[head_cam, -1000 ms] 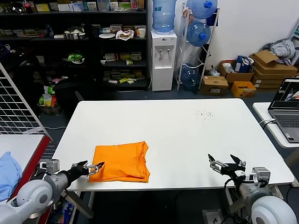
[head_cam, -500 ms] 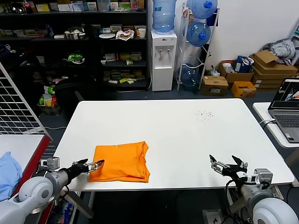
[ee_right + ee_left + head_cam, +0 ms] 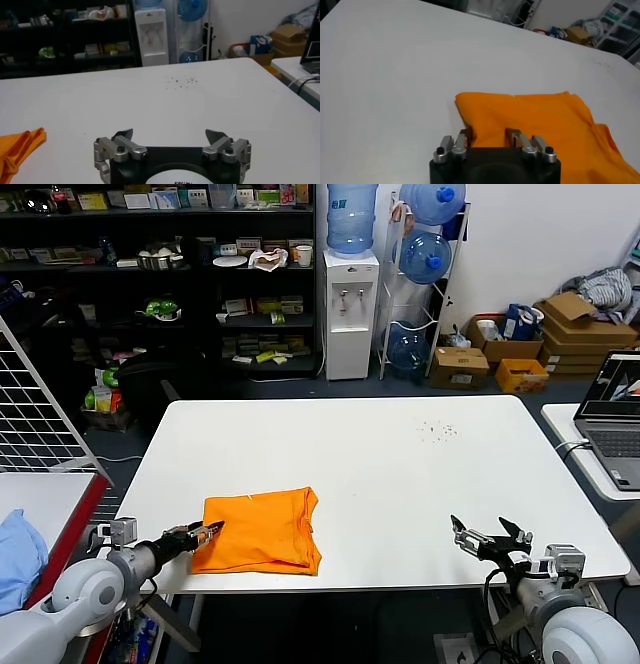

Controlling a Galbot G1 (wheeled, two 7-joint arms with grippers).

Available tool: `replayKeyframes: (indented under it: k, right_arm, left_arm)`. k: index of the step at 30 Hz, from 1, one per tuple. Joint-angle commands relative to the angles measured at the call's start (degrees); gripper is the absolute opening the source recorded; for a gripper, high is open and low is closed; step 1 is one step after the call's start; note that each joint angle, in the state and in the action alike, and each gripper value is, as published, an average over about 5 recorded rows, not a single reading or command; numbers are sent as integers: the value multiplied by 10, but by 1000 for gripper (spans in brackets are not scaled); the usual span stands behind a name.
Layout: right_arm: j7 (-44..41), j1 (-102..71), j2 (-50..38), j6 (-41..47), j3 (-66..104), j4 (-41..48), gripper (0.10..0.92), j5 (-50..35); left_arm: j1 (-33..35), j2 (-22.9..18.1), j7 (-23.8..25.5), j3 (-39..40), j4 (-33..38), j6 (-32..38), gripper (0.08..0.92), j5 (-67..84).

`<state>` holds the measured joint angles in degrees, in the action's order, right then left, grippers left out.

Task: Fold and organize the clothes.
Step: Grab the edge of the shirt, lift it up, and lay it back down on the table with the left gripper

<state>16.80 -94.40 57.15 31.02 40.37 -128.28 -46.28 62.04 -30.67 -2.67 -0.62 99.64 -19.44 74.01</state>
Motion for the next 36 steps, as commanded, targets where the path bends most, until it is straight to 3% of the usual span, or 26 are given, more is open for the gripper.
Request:
replayKeyframes:
  k: [1,7,13,18,24,29,33,36]
  right_arm:
    - [0,2,-1,0,-2,2,921,-1]
    - [0,3,-1,-1,-3,3,921,-1]
    - [1,4,-1,-3,-5,1,921,0]
    - [-2,7,-2,-9,-5,0,921,6]
    - [-26,23,-3,-49,-15,5,921,58]
    - [-51,36,-2,-108,-29,24,921,117]
    - [-64,38,-3,-138,-29,43,921,143]
    - [-67,39,-7,-147,-26,52,921,147]
  left_arm:
    - [-9,0,-1,12,-1,-5,444,1]
    - [-6,2,-4,8,6,-5,253,1]
    - [2,0,-18,-5,29,-2,123,-3]
    - [20,12,-62,-42,87,-4,111,-6]
    - [54,37,-168,-113,196,-14,111,14]
    - [88,10,-247,-193,274,-17,111,6]
    - [133,-3,-265,-249,288,-18,111,-29]
    - [202,16,-254,-300,266,-19,111,-41]
